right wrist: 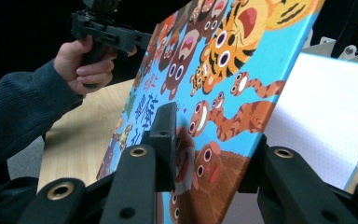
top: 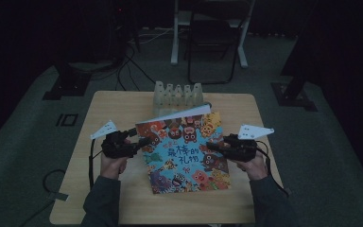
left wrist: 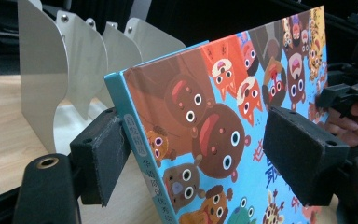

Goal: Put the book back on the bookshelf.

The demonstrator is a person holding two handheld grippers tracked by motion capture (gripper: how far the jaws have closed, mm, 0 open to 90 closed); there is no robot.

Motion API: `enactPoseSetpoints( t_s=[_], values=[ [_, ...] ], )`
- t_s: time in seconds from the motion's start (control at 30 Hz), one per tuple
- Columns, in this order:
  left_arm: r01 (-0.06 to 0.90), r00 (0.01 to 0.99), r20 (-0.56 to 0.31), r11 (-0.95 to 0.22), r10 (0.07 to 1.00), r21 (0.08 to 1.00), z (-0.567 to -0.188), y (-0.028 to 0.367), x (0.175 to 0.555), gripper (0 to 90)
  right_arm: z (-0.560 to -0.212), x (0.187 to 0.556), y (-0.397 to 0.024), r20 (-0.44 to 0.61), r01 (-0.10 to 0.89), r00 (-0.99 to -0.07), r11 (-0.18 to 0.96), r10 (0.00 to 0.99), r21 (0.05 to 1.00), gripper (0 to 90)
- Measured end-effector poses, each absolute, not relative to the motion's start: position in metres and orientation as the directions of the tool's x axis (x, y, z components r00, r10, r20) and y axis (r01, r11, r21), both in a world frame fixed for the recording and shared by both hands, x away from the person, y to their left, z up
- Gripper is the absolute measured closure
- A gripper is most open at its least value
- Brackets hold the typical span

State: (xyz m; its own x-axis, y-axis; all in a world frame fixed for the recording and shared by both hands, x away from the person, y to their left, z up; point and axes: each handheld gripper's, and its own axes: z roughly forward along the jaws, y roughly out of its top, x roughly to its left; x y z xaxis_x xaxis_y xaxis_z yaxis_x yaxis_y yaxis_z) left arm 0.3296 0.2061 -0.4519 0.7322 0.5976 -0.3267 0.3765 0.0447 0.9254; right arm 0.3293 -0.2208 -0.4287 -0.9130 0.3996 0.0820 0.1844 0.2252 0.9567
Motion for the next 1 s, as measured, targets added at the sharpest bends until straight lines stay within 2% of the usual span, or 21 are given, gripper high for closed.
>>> enactPoseSetpoints(
  t_s=[0.47, 1.0],
  values=[
    [0.302, 0.764, -0.279, 0.061, 0.581, 0.951, -0.43, 0.202, 0.316, 24.8, -0.434, 0.333, -0.227, 0.08, 0.192, -0.898, 0.222, 0.433, 0.956, 66.1],
    [0.228, 0.785, -0.194, 0.018, 0.589, 0.974, -0.413, 0.193, 0.299, 31.8, -0.442, 0.333, -0.229, 0.054, 0.187, -0.888, 0.251, 0.457, 0.95, 65.7]
  ],
)
